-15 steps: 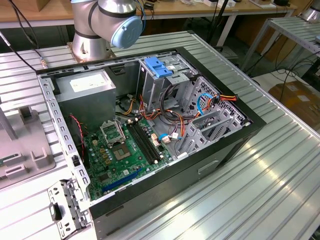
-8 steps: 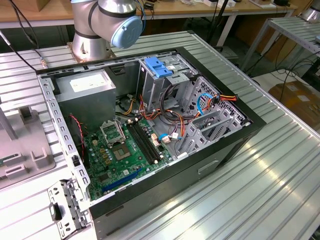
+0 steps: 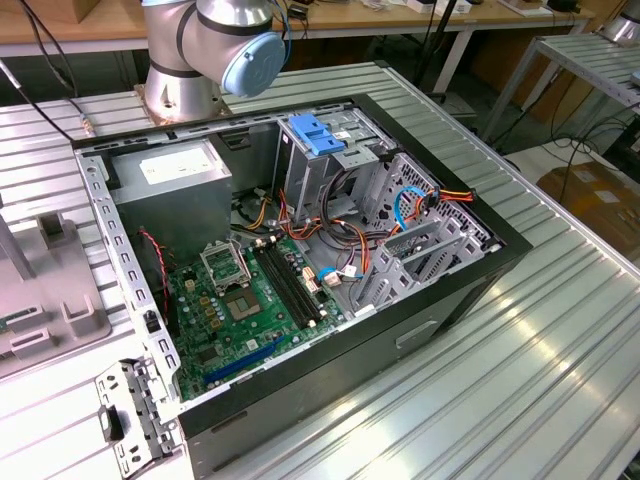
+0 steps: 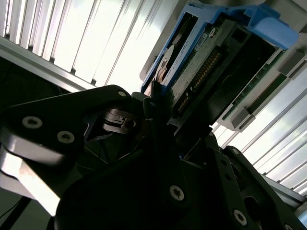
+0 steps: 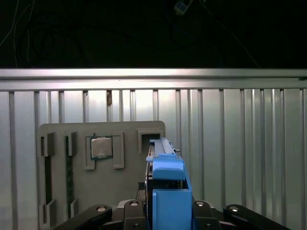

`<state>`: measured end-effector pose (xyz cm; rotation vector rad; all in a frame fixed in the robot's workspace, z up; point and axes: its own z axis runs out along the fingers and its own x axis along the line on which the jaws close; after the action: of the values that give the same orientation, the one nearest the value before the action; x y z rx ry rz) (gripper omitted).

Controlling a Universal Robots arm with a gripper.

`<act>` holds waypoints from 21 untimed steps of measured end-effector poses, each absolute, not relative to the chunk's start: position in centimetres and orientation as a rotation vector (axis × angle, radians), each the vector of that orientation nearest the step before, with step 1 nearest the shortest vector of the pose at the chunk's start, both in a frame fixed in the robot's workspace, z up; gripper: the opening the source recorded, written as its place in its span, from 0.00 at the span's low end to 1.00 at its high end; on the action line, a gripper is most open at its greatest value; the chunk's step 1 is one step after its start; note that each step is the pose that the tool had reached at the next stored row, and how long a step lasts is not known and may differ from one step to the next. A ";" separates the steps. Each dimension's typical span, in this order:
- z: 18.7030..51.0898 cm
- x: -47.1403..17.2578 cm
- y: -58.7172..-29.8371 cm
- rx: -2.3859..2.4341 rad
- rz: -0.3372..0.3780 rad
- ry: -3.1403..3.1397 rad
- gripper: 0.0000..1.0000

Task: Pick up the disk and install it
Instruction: 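Pick up the disk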

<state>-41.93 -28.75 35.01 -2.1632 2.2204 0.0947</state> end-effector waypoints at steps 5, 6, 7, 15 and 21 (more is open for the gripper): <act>35.2 -41.9 -28.8 -2.163 0.095 2.221 0.36; 35.3 -41.9 -28.8 -2.163 0.095 2.220 0.36; 35.3 -41.9 -28.8 -2.163 0.095 2.220 0.36; 35.8 -41.9 -28.8 -2.163 0.095 2.220 0.36; 36.2 -41.9 -28.8 -2.163 0.095 2.220 0.36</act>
<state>-41.93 -28.76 36.23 -2.1633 2.2205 0.0948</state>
